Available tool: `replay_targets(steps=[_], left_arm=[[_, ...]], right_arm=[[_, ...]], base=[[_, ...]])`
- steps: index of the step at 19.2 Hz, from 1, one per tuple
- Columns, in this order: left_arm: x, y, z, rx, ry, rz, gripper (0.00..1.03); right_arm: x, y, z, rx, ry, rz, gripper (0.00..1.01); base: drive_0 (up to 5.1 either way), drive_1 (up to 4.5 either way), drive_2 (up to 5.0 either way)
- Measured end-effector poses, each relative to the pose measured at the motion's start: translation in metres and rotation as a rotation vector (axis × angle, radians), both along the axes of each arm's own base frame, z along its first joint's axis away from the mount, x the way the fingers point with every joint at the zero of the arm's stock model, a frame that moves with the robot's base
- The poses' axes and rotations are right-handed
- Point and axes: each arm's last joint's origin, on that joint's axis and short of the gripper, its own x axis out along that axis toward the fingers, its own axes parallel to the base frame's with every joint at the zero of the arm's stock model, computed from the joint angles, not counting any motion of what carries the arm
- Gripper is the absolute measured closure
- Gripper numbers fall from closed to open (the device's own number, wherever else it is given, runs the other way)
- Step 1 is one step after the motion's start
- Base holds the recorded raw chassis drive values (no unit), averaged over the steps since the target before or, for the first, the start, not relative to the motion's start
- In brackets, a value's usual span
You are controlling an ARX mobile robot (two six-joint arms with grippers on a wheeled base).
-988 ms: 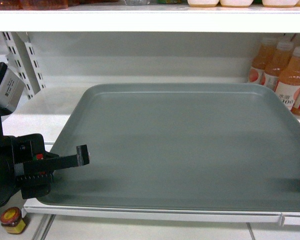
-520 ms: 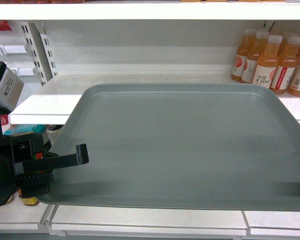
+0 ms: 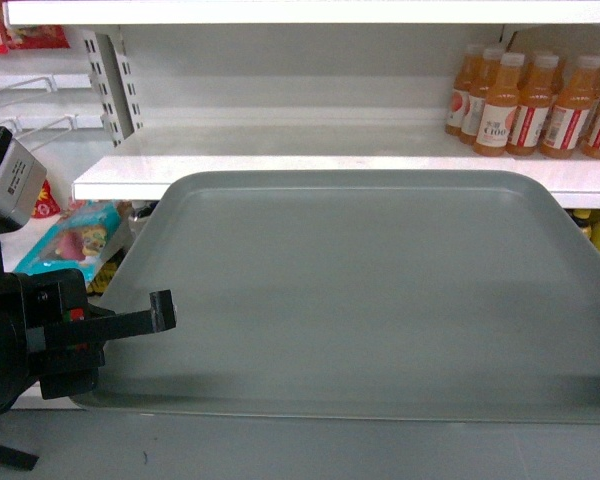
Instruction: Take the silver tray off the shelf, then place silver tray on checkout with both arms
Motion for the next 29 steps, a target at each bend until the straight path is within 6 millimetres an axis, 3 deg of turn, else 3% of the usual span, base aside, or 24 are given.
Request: replay_targets(steps=[29], left_arm=[[0.0001,-0.0002,0.0003,-0.006,-0.004,0.005,1.0]], right_arm=[[0.0001,-0.0002,0.0004,0.001,-0.005,-0.002,0.99]], base=[[0.1,-4.22,4.4]])
